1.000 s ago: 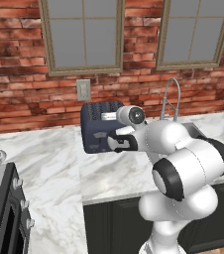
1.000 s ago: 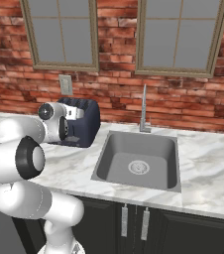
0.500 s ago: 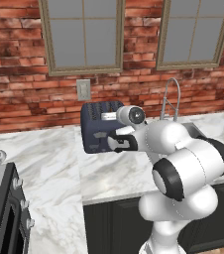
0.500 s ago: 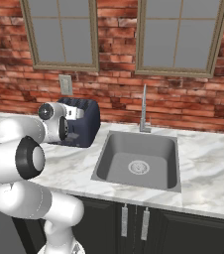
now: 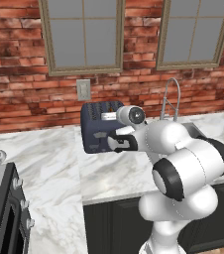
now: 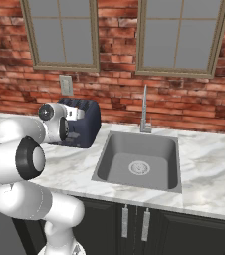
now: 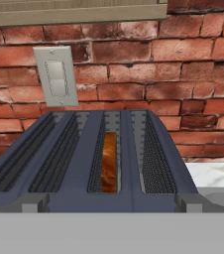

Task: Start the toaster. Once the lever pops up, take the bread to the plate on the dining counter.

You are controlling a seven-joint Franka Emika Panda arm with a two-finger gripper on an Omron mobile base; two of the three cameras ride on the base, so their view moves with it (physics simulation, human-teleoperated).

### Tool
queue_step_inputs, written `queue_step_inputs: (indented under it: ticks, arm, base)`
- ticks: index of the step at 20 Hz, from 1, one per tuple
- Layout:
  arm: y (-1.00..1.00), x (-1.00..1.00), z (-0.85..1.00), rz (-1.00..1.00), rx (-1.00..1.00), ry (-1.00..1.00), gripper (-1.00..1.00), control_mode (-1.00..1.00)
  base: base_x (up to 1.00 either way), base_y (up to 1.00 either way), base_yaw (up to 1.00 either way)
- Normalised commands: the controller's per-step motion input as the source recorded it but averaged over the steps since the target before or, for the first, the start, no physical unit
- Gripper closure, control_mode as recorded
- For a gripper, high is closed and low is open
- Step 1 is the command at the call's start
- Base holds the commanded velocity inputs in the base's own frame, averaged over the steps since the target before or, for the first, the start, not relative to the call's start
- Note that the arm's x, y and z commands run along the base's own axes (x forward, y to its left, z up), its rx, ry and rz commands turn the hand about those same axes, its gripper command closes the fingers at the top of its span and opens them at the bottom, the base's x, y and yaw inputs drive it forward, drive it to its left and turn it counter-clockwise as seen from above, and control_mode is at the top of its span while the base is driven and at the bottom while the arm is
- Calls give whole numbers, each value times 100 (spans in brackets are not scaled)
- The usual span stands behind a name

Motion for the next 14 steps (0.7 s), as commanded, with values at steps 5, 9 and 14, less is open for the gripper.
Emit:
queue_step_inputs:
  ticks: [5, 9, 14]
  arm:
    - [0, 0, 0, 0, 0, 0, -100, -100]
    - [0, 0, 0, 0, 0, 0, -100, -100]
    - [0, 0, 0, 0, 0, 0, -100, -100]
  base:
    - [0, 0, 0]
    - [0, 0, 0]
    - [0, 0, 0]
